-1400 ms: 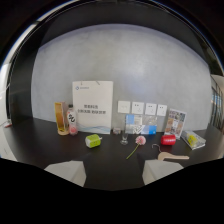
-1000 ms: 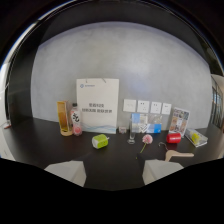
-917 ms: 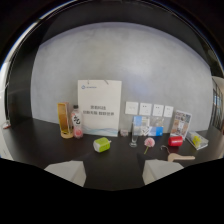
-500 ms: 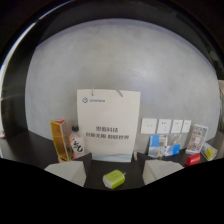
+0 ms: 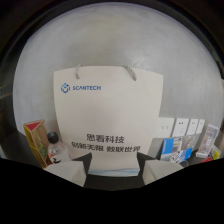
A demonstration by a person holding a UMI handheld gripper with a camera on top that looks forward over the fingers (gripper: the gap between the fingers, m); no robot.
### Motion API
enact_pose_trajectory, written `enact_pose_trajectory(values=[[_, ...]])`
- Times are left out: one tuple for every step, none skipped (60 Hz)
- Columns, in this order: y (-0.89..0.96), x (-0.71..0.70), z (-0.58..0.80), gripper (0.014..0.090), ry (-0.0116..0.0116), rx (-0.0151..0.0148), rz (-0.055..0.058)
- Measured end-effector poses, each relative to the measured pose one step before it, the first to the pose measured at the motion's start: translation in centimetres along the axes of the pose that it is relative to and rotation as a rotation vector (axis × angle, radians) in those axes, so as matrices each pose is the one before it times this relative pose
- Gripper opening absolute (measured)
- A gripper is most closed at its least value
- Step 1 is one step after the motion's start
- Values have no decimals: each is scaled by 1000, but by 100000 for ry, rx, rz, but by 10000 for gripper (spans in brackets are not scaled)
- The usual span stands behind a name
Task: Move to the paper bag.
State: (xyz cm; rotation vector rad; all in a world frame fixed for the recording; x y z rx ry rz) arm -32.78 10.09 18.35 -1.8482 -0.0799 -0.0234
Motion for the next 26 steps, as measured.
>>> enact_pose_trajectory(values=[[37, 18, 138, 857, 104, -156, 49], [20, 19, 128, 858, 68, -79, 16], [17, 17, 104, 858, 83, -61, 14], [10, 19, 74, 856, 59, -3, 7], [12, -16, 93, 854, 46, -70, 73], [-1, -1, 39, 851, 16, 51, 13], [8, -2, 39, 853, -30, 29, -10], [16, -3, 32, 854, -26, -38, -49], [15, -11, 34, 855, -16, -15, -89], [4, -8, 16, 856, 12, -8, -79], [24, -6, 14, 854, 43, -17, -123], [-8, -5, 35, 853, 45, -102, -125], [23, 4, -9, 857, -58, -107, -92], [27, -9, 3, 858, -83, -65, -67], [23, -12, 17, 856, -11, -28, -82], [7, -6, 2, 857, 10, 43, -38], [10, 4, -15, 855, -3, 42, -7], [11, -6, -5, 854, -24, 16, 47], [5, -7, -29, 856, -96, -26, 75], [0, -15, -32, 855, -108, 16, 89], [-17, -15, -37, 854, -124, 128, 85], [-27, -8, -30, 855, -50, 123, 34], [-26, -2, -19, 858, 38, 120, 3], [-28, 16, -18, 858, 34, 71, -51], [-22, 21, -29, 858, 11, -6, 0], [-24, 25, -31, 858, -4, -51, 5]])
